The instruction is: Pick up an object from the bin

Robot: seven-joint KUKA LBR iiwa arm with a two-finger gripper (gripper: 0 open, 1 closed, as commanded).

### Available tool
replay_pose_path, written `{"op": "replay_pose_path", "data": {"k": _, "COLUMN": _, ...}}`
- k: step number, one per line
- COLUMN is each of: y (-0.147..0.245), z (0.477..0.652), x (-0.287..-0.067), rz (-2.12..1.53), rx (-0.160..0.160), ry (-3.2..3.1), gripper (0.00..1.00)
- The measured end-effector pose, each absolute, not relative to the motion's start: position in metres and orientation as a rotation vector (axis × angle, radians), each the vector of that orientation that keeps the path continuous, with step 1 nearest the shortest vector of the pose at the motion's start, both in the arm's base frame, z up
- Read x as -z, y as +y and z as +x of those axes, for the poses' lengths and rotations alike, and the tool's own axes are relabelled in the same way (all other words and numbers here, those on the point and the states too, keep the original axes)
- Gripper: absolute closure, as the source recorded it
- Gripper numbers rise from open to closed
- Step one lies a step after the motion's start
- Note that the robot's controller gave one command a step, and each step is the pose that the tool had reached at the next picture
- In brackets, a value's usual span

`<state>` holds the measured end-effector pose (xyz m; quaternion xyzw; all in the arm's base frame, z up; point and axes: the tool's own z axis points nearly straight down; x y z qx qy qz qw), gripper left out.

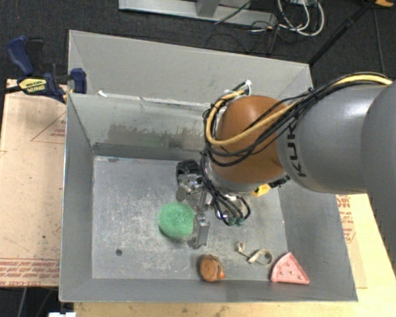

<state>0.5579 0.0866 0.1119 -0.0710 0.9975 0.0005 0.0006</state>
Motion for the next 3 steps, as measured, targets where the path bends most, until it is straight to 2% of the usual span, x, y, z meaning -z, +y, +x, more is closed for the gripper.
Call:
{"op": "replay_pose_path", "data": {"k": 1, "y": 0.081, "z": 0.572, "x": -0.087, "rz": -0.043, "rx": -0.003, "ry": 3.138, "gripper": 0.0}}
{"op": "replay_pose_path", "data": {"k": 2, "y": 0.075, "z": 0.549, "x": -0.07, "rz": 0.123, "rx": -0.002, "ry": 3.139, "gripper": 1.0}}
{"op": "replay_pose_path", "data": {"k": 3, "y": 0.075, "z": 0.549, "x": -0.07, "rz": 0.123, "rx": -0.002, "ry": 3.139, "gripper": 1.0}}
